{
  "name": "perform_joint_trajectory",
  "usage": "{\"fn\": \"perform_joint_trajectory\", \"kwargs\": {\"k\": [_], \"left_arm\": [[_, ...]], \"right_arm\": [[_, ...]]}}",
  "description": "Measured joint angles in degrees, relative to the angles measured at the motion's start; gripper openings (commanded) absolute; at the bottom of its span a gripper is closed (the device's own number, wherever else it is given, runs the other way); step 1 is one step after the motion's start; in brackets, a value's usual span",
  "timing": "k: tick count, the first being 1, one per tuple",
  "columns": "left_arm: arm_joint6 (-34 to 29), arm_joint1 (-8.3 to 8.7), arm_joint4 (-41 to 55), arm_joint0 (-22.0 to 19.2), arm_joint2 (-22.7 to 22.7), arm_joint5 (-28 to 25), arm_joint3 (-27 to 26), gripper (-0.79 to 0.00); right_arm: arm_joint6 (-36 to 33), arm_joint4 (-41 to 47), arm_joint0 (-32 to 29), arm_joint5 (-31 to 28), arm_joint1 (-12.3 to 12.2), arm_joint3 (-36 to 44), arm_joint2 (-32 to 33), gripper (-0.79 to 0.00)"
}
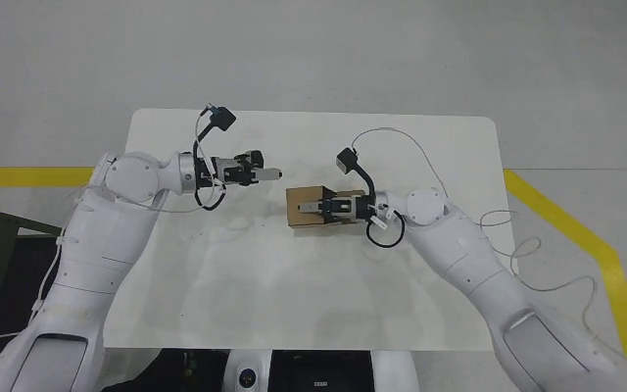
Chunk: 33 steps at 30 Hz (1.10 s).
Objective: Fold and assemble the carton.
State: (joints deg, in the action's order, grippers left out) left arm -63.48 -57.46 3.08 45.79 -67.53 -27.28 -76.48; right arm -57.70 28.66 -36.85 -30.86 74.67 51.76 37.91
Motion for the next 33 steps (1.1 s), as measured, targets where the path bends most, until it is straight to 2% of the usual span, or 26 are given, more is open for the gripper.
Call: {"fn": "perform_joint_trajectory", "kwargs": {"k": [2, 3, 6, 7, 8, 10, 13, 19, 23, 27, 29, 33], "left_arm": [[0.17, 0.31, -0.85, 0.75, -0.74, -0.04, -0.92, 0.0], [0.26, 0.43, -1.13, 1.07, -1.02, -0.08, -1.27, 0.0], [0.41, 0.82, -1.92, 2.12, -1.94, -0.33, -2.29, 0.0], [0.46, 0.92, -2.12, 2.4, -2.21, -0.41, -2.55, 0.0], [0.58, 1.07, -2.37, 2.75, -2.58, -0.58, -2.9, 0.0], [0.84, 1.28, -2.69, 3.24, -3.16, -0.81, -3.36, 0.0], [1.01, 1.4, -2.91, 3.52, -3.49, -0.96, -3.61, 0.0], [1.0, 1.39, -2.89, 3.49, -3.46, -0.94, -3.59, 0.0], [1.0, 1.39, -2.89, 3.49, -3.46, -0.94, -3.59, 0.0], [1.0, 1.39, -2.89, 3.49, -3.46, -0.94, -3.59, 0.0], [1.0, 1.39, -2.89, 3.49, -3.46, -0.94, -3.59, 0.0], [1.0, 1.39, -2.89, 3.49, -3.46, -0.94, -3.59, 0.0]], "right_arm": [[1.15, -0.55, 0.16, -0.2, 0.71, -1.35, -0.69, -0.763], [1.58, -0.76, 0.21, -0.3, 1.0, -1.88, -0.94, -0.727], [2.46, -1.17, 0.29, -0.65, 1.81, -3.3, -1.5, -0.44], [2.55, -1.28, 0.34, -0.75, 2.0, -3.68, -1.58, -0.206], [2.58, -1.44, 0.42, -0.85, 2.21, -4.15, -1.62, -0.126], [2.49, -1.62, 0.53, -1.04, 2.42, -4.69, -1.53, -0.077], [1.51, -2.38, 0.83, -1.34, 2.44, -4.86, -1.06, -0.049], [-0.81, -4.89, 0.87, -1.41, 1.18, -2.76, 1.55, -0.086], [-2.44, -6.95, 0.0, -0.48, -0.32, -0.23, 4.2, -0.126], [-3.68, -8.2, -1.38, 0.79, -1.79, 2.86, 7.0, -0.126], [-4.15, -9.12, -2.18, 1.34, -2.61, 4.79, 8.63, -0.16], [-4.83, -11.68, -3.54, 2.66, -4.09, 8.86, 11.62, -0.157]]}}
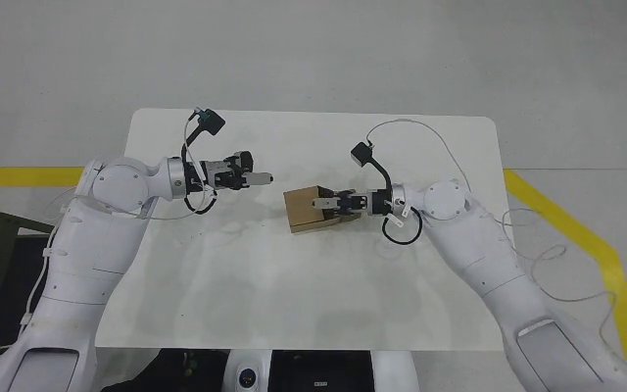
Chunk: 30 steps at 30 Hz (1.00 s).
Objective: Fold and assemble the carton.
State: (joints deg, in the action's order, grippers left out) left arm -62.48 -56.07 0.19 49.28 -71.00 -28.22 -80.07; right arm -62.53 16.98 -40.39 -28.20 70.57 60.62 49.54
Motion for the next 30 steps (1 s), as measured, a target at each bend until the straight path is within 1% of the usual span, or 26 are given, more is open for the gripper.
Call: {"fn": "perform_joint_trajectory", "kwargs": {"k": [3, 4, 6, 7, 8, 10, 11, 14, 16, 18, 19, 23, 30], "left_arm": [[0.0, 0.0, 0.0, 0.0, 0.0, 0.0, 0.0, 0.0], [0.0, 0.0, 0.0, 0.0, 0.0, 0.0, 0.0, 0.0], [0.0, 0.0, 0.0, 0.0, 0.0, 0.0, 0.0, 0.0], [0.0, 0.0, 0.0, 0.0, 0.0, 0.0, 0.0, 0.0], [0.0, 0.0, 0.0, 0.0, 0.0, 0.0, 0.0, 0.0], [0.0, 0.0, 0.0, 0.0, 0.0, 0.0, 0.0, 0.0], [0.0, 0.0, 0.0, 0.0, 0.0, 0.0, 0.0, 0.0], [0.19, 0.0, -0.2, 0.11, 0.03, 0.04, -0.21, 0.0], [1.37, 0.07, -1.97, 0.59, 0.1, -0.23, -1.42, 0.0], [3.26, 0.19, -4.44, 1.41, 0.05, -1.69, -2.68, 0.0], [3.97, 0.24, -5.45, 1.75, 0.02, -2.73, -3.02, 0.0], [5.98, 0.58, -10.98, 3.58, 0.31, -9.72, -3.5, 0.0], [10.77, 0.88, -18.75, 5.76, 0.75, -17.56, -4.3, 0.0]], "right_arm": [[-0.21, -2.82, -0.92, 1.15, -1.15, 3.22, 2.42, -0.172], [-0.27, -3.67, -1.25, 1.59, -1.49, 4.24, 3.15, -0.191], [-0.55, -5.21, -2.14, 2.37, -2.22, 6.28, 4.8, -0.308], [-0.72, -5.85, -2.48, 2.64, -2.52, 7.11, 5.46, -0.446], [-0.93, -6.48, -2.96, 2.97, -2.86, 8.23, 6.28, -0.529], [-1.29, -7.41, -3.64, 3.38, -3.33, 9.72, 7.33, -0.727], [-1.43, -8.02, -4.06, 3.63, -3.6, 10.54, 7.92, -0.785], [-1.66, -8.85, -4.94, 3.99, -4.1, 12.13, 9.06, -0.785], [-2.2, -9.5, -5.17, 3.89, -4.32, 12.89, 9.41, -0.785], [-2.48, -10.48, -5.06, 3.25, -4.54, 13.5, 9.84, -0.785], [-2.32, -10.7, -5.01, 2.88, -4.6, 13.64, 10.01, -0.785], [-2.18, -10.8, -4.97, 2.64, -4.62, 13.69, 10.09, -0.785], [-2.19, -10.79, -4.97, 2.66, -4.62, 13.69, 10.08, -0.785]]}}
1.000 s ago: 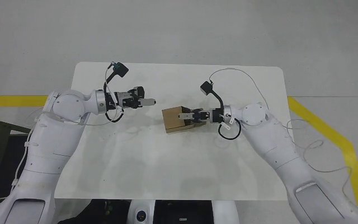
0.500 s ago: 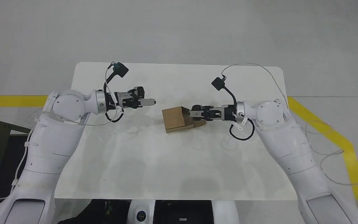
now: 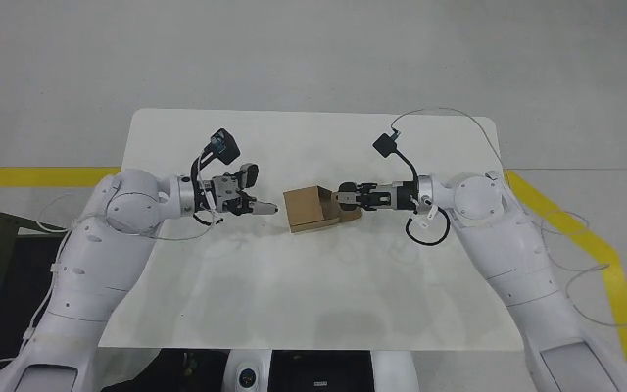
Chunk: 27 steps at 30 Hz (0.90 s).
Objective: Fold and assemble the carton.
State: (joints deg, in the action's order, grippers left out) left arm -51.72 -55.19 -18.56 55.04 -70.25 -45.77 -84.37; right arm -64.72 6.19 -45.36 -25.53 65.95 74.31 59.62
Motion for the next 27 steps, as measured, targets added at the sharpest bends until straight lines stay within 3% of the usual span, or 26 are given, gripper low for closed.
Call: {"fn": "perform_joint_trajectory", "kwargs": {"k": [7, 12, 20, 27], "left_arm": [[5.35, -0.01, -8.78, 0.84, 1.45, -7.09, -0.25, 0.0], [14.93, -0.4, -20.95, 1.42, 1.59, -11.79, 0.06, 0.0], [34.15, -1.23, -42.29, 2.21, 3.54, -12.23, -0.12, 0.0], [47.44, -1.9, -54.15, 0.91, 6.01, -11.72, 3.24, 0.0]], "right_arm": [[0.0, 0.0, 0.0, 0.0, 0.0, 0.0, 0.0, -0.785], [1.82, 0.28, -1.31, 3.01, -0.14, 0.61, 0.36, -0.785], [-1.3, 2.47, -2.38, 13.79, -0.64, -0.9, 0.77, -0.785], [-1.5, 0.75, -2.7, 18.21, -0.99, -1.22, 0.73, -0.785]]}}
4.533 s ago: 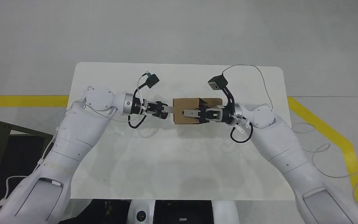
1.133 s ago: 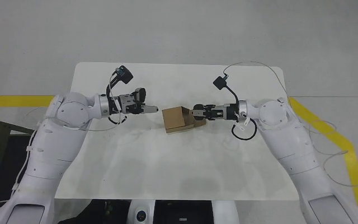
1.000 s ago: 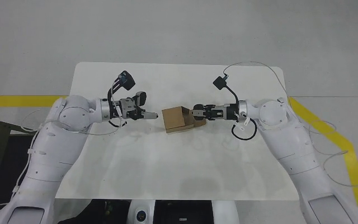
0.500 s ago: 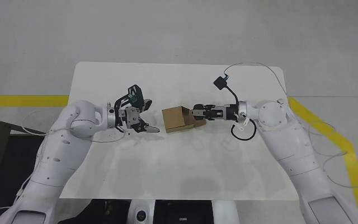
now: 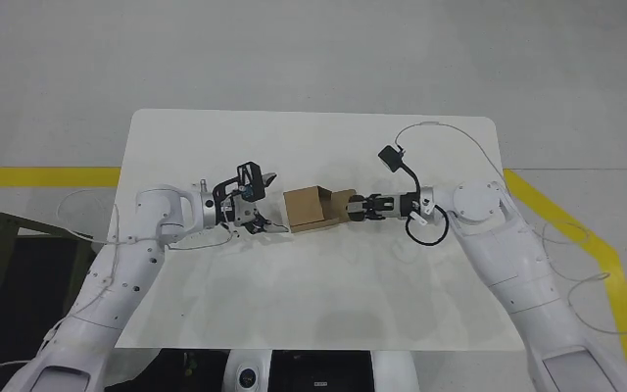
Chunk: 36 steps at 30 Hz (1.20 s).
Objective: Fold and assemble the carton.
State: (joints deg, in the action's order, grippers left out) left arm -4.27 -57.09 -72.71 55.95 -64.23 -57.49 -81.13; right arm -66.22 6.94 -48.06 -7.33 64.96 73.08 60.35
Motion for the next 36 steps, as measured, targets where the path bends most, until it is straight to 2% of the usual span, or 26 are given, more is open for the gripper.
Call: {"fn": "perform_joint_trajectory", "kwargs": {"k": [4, 12, 19, 36], "left_arm": [[3.97, -0.42, -2.56, -0.79, 1.87, -0.32, 2.33, 0.0], [4.76, -0.96, -1.29, -2.08, 4.57, 0.13, 4.57, 0.0], [5.32, -2.01, -0.77, -3.76, 7.05, 2.48, 6.16, 0.0], [4.6, -3.39, 0.93, -6.36, 10.23, 1.01, 9.21, 0.0]], "right_arm": [[0.51, -1.64, -0.24, 1.36, -0.08, 0.18, -0.58, -0.785], [2.49, -3.79, -0.54, 4.05, 0.13, -0.52, -2.3, -0.785], [3.01, -2.55, 0.67, 3.69, 0.98, -2.19, -4.65, -0.785], [6.42, 1.89, 4.42, 0.48, 4.35, -7.38, -11.45, -0.785]]}}
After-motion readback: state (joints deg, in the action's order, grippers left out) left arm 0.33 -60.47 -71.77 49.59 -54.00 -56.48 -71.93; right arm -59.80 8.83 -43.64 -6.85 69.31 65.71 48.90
